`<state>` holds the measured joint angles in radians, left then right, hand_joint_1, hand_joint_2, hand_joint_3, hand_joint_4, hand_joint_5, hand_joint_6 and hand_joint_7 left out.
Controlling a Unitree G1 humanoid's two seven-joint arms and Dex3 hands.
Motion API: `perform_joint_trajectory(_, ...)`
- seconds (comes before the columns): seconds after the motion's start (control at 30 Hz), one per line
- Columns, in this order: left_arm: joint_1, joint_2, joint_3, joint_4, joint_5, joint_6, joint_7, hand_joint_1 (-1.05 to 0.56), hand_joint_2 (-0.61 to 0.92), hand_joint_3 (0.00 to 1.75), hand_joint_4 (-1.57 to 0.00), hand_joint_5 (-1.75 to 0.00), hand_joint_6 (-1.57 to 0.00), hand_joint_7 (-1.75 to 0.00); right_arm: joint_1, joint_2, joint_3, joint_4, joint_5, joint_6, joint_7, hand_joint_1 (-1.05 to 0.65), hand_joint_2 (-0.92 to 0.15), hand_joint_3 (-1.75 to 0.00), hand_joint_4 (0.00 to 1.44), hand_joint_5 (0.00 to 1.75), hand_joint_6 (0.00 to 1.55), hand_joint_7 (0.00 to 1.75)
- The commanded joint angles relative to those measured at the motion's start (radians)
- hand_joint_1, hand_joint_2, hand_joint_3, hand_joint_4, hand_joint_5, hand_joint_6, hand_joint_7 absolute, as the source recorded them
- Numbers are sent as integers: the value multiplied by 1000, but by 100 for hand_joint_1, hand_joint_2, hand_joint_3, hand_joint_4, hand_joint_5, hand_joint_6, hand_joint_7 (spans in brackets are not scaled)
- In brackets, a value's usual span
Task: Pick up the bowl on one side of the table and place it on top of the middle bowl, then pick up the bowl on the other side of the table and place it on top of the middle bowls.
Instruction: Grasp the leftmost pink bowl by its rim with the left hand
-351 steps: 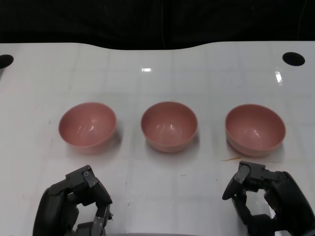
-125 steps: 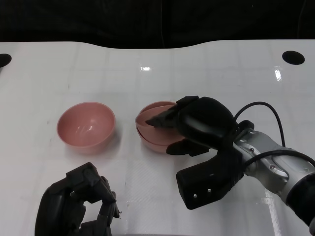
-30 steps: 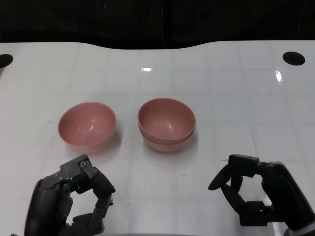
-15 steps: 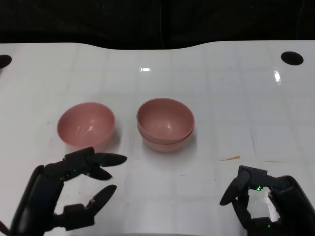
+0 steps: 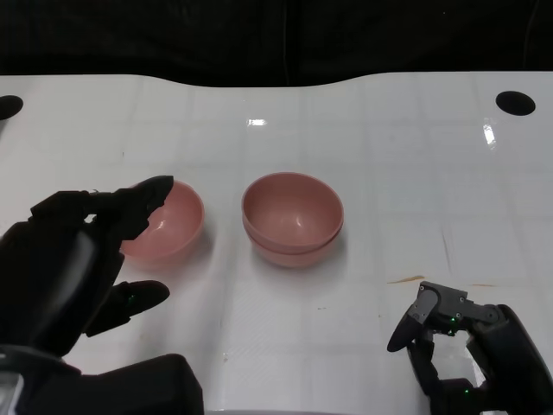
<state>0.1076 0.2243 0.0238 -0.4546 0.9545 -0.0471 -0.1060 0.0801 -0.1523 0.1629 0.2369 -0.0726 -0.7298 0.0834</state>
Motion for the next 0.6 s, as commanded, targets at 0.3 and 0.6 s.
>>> perform_joint_trajectory(0.3, -171, 6, -176, 154, 186, 235, -132, -56, 89, 0, -49, -13, -42, 0, 9, 14, -26, -28, 5, 20, 14, -25, -37, -140, 90, 175, 78, 150)
perform_joint_trajectory(0.6, -336, 1, -277, 439, 217, 342, -72, -55, 90, 1, -57, -9, -43, 0, 15, 25, -33, -38, 8, 29, 26, -27, -37, -139, 91, 175, 79, 150)
